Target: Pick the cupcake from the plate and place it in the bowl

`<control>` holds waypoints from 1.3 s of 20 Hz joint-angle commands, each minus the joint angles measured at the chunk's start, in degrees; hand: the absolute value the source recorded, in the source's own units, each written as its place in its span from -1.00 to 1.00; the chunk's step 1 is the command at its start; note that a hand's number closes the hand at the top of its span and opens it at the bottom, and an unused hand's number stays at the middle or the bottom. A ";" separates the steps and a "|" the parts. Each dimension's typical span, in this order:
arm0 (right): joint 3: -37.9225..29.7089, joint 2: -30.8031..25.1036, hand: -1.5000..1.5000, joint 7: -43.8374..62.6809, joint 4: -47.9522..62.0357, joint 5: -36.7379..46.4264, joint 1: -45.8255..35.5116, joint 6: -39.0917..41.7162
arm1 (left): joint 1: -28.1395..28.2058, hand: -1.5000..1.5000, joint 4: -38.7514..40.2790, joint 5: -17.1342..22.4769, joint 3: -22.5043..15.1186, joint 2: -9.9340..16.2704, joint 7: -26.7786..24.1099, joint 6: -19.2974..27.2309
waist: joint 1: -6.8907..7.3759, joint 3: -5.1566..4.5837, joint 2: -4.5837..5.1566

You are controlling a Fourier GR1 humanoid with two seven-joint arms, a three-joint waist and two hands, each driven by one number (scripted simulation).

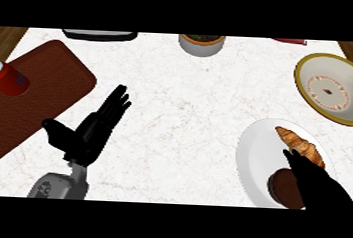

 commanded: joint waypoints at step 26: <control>-5.19 8.53 1.00 -22.14 16.25 13.61 1.58 -9.84 | -1.33 0.00 -3.09 -5.97 2.24 -6.04 5.37 -1.26 | -0.08 0.01 0.00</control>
